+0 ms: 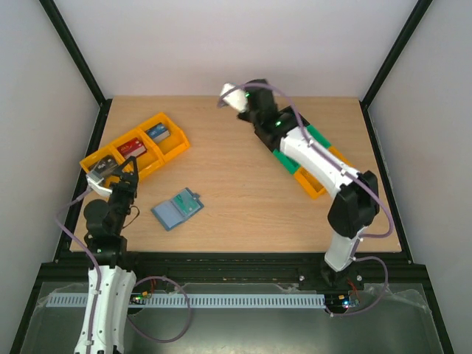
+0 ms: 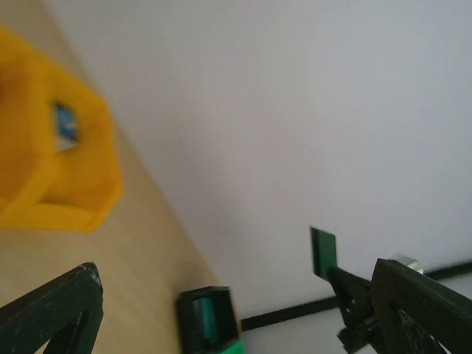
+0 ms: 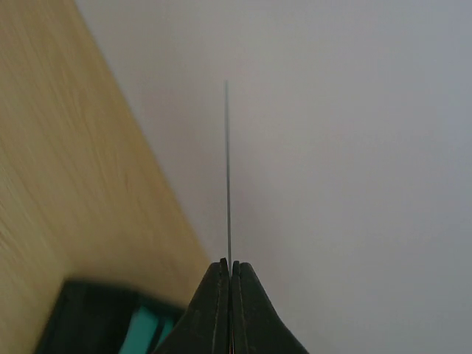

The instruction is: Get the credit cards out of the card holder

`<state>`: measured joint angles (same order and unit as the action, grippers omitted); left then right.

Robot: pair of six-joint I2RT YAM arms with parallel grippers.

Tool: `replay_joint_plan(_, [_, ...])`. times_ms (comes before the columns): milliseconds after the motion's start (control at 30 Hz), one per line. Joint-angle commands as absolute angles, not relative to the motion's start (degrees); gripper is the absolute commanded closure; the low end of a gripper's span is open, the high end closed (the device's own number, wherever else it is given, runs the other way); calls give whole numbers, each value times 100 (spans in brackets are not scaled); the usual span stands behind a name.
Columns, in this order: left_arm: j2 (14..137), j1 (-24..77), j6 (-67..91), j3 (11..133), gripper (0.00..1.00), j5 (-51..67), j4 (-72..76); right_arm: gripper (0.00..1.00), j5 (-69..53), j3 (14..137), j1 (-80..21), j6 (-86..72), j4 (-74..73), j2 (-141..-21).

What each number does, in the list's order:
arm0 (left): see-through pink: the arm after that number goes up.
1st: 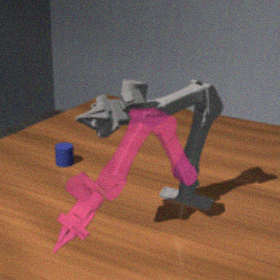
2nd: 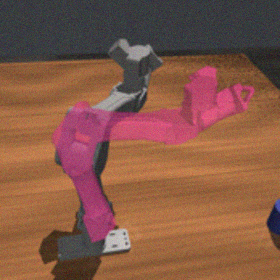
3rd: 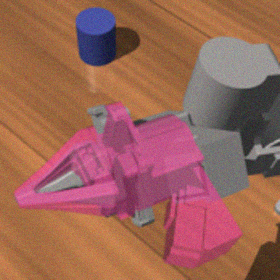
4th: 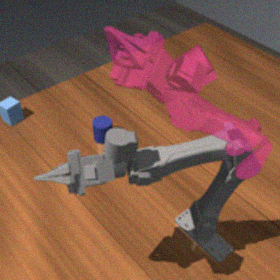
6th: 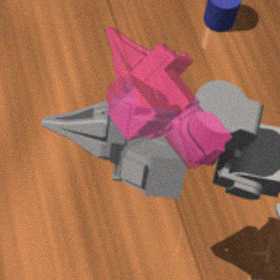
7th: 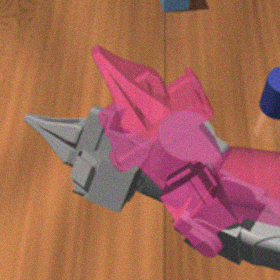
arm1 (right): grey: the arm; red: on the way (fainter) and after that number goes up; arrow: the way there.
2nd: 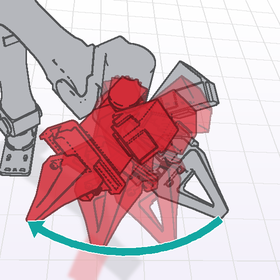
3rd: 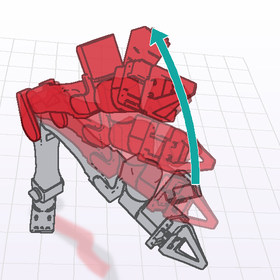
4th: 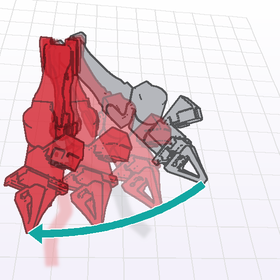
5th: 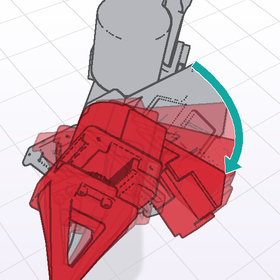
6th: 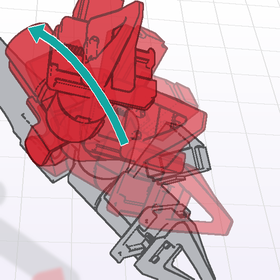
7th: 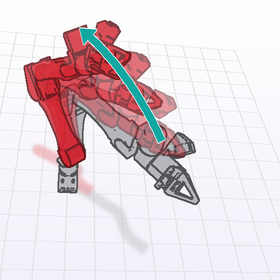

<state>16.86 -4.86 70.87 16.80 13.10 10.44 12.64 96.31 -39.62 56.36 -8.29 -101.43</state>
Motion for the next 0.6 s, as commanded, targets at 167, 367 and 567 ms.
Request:
replay_joint_plan(167, [1564,-752,7400,933,1,879,-73,98,952,10461,-2110,4028,-2777,-11354])
replay_joint_plan(367, [1209,-892,7161,711,1,517,-363,98,696,11182,-1665,4018,-2915,-12173])
replay_joint_plan(567, [829,-930,6690,639,0,207,-484,98,1114,11443,-1585,4126,-3051,-12581])
